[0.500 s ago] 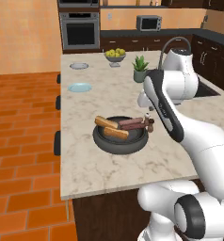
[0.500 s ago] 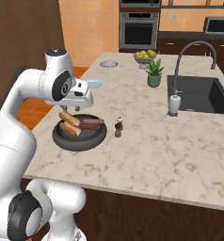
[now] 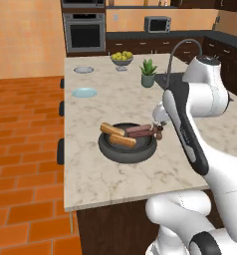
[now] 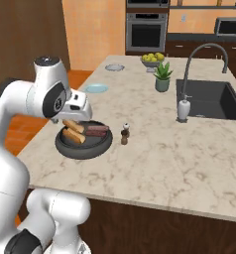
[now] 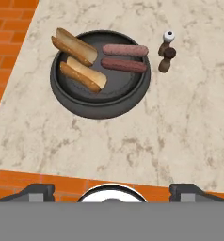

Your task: Place one bun and one sausage from the bowl on each plate.

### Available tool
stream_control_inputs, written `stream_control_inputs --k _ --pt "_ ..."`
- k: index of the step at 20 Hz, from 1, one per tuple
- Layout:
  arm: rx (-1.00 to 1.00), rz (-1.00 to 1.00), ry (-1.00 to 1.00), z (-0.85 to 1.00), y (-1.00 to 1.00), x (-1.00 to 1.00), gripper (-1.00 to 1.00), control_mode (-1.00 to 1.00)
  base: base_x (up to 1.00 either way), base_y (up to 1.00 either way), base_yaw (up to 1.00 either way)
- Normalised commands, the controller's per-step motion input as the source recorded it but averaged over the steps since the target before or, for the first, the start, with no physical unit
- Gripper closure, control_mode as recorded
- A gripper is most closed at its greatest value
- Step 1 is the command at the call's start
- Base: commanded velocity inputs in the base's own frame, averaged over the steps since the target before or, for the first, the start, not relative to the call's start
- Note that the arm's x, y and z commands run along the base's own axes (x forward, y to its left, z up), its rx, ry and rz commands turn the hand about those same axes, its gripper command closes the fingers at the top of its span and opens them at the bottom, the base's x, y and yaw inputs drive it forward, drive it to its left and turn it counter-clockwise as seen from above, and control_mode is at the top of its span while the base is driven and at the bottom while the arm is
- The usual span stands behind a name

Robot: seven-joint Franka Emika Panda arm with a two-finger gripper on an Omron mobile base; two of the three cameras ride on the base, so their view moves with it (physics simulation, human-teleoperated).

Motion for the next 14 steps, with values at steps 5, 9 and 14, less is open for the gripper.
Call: stream_control_inputs --k 5,9,14 --pt "-0.16 0.27 -0.01 -0.09 0.27 -0.1 -1.0 -1.0 0.0 0.0 0.0" --pt "-0.09 0.18 0.0 -0.05 0.07 -0.12 -1.0 -1.0 0.0 0.0 0.0" --pt "0.02 -0.17 0.0 -0.17 0.0 -0.42 -1.0 -1.0 0.0 0.0 0.0"
